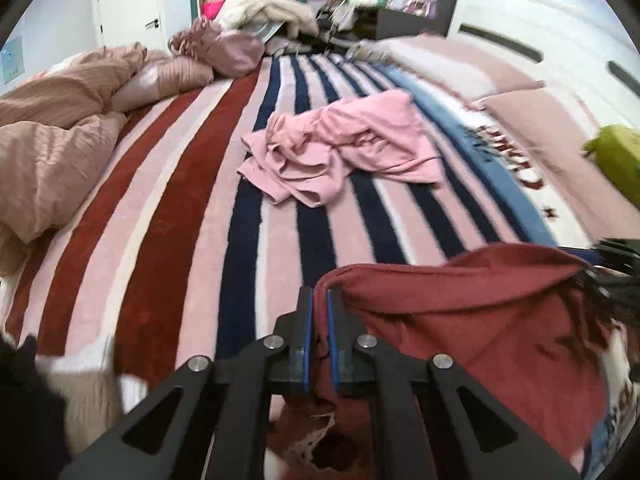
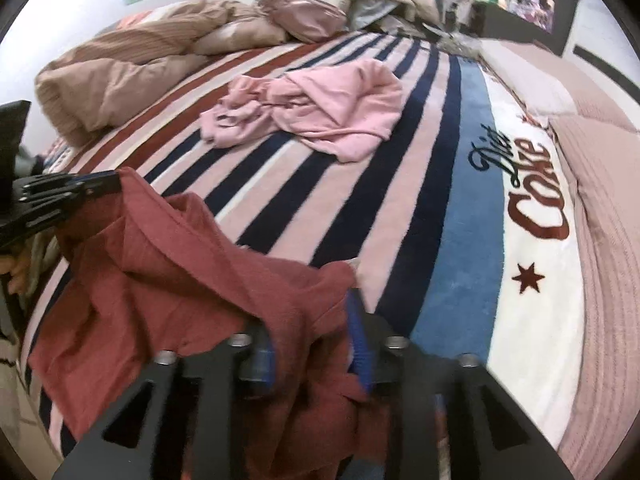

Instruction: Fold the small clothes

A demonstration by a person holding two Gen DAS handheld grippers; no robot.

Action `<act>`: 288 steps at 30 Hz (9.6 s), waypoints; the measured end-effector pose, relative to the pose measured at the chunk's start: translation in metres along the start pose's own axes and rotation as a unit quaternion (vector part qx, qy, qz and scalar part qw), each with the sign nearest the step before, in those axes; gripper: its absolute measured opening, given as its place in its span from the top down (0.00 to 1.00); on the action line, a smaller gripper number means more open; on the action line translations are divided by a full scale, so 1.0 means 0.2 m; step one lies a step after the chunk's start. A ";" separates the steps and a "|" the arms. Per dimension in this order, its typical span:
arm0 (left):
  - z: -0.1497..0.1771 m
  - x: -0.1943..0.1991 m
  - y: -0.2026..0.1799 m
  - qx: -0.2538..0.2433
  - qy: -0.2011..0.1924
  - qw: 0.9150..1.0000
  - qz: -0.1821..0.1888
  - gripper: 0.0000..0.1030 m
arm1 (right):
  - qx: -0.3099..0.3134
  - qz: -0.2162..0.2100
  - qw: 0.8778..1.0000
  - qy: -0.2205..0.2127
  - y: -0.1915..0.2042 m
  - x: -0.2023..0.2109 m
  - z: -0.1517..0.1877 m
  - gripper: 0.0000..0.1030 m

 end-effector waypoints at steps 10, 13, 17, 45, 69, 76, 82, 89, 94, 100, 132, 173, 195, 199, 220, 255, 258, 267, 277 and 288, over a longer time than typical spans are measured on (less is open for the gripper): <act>-0.08 0.00 0.21 0.094 0.008 0.993 0.064 0.50 | -0.020 -0.050 0.996 -0.071 -0.01 0.28 -0.05 0.26; -0.06 0.09 0.26 0.106 -0.002 0.992 0.073 0.48 | -0.012 -0.066 0.993 -0.099 0.03 0.40 -0.04 0.17; 0.03 0.15 0.21 0.068 0.010 0.994 0.083 0.39 | -0.011 -0.053 0.994 -0.095 0.04 0.44 -0.03 0.16; 0.17 -0.15 0.30 0.152 0.048 0.984 0.073 0.52 | -0.116 0.054 0.990 -0.056 -0.39 0.07 0.17 0.57; 0.36 0.23 0.29 0.129 0.015 0.978 0.166 0.31 | -0.120 -0.231 0.964 -0.045 -0.10 0.03 0.27 0.85; 0.47 0.26 0.31 0.151 0.029 0.969 0.194 0.24 | -0.161 -0.198 0.966 -0.030 -0.17 -0.01 0.31 0.70; 0.69 0.44 0.30 0.148 0.026 0.971 0.187 0.22 | -0.088 -0.074 0.993 -0.020 -0.04 0.18 0.33 0.56; 0.92 0.63 0.15 0.132 0.029 0.967 0.218 0.20 | -0.014 -0.092 0.993 -0.076 0.32 0.51 0.42 0.58; 1.01 0.62 0.05 0.146 0.055 0.955 0.254 0.20 | 0.043 -0.122 0.990 -0.051 0.61 0.41 0.49 0.91; 1.00 0.53 0.02 0.214 0.057 0.934 0.280 0.12 | 0.059 -0.121 0.991 -0.006 0.71 0.18 0.58 0.93; 0.59 0.52 -0.97 -0.078 -0.005 0.932 0.355 0.93 | -0.124 -0.040 0.980 -0.152 0.06 0.63 0.61 0.90; 0.57 0.67 -0.45 0.028 -0.062 0.975 0.212 0.29 | -0.112 -0.093 0.980 -0.138 0.13 0.48 0.55 0.45; 0.56 0.58 -0.50 0.038 -0.040 0.974 0.222 0.29 | -0.130 -0.120 0.976 -0.126 0.06 0.46 0.59 0.76; 0.56 0.60 -0.45 0.040 -0.045 0.974 0.219 0.29 | -0.114 -0.179 0.969 -0.128 0.12 0.40 0.49 0.26; 0.55 0.50 -0.58 0.028 -0.016 0.969 0.246 0.29 | -0.126 -0.067 0.988 -0.065 0.09 0.30 0.61 0.66; 0.54 0.26 -0.63 -0.026 0.031 0.968 0.246 0.28 | -0.226 -0.065 0.968 -0.092 -0.40 0.13 0.26 0.45; 0.54 0.28 -0.63 -0.033 0.032 0.970 0.241 0.28 | -0.190 -0.063 0.974 -0.106 -0.34 0.22 0.21 0.45; 0.37 0.23 -0.61 0.034 0.054 0.943 0.325 0.29 | -0.171 -0.134 0.976 -0.026 -0.20 0.30 0.33 0.26; 0.27 0.00 -0.73 0.057 0.114 0.926 0.356 0.79 | -0.199 -0.214 0.956 -0.009 -0.17 0.12 0.46 0.68; 0.07 0.61 -0.55 0.016 -0.020 0.949 0.314 0.84 | -0.122 -0.221 0.960 -0.120 0.19 0.55 0.26 0.82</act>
Point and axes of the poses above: each gripper's, at about its wrist camera, not at the fingertips, and x roughly against the way its jaws point, y to its left, z to its underside, the point moved 4 cm from there along -x, roughly the way its jaws point, and after that the axes turned 10 degrees about -z, right-handed, at the moved point
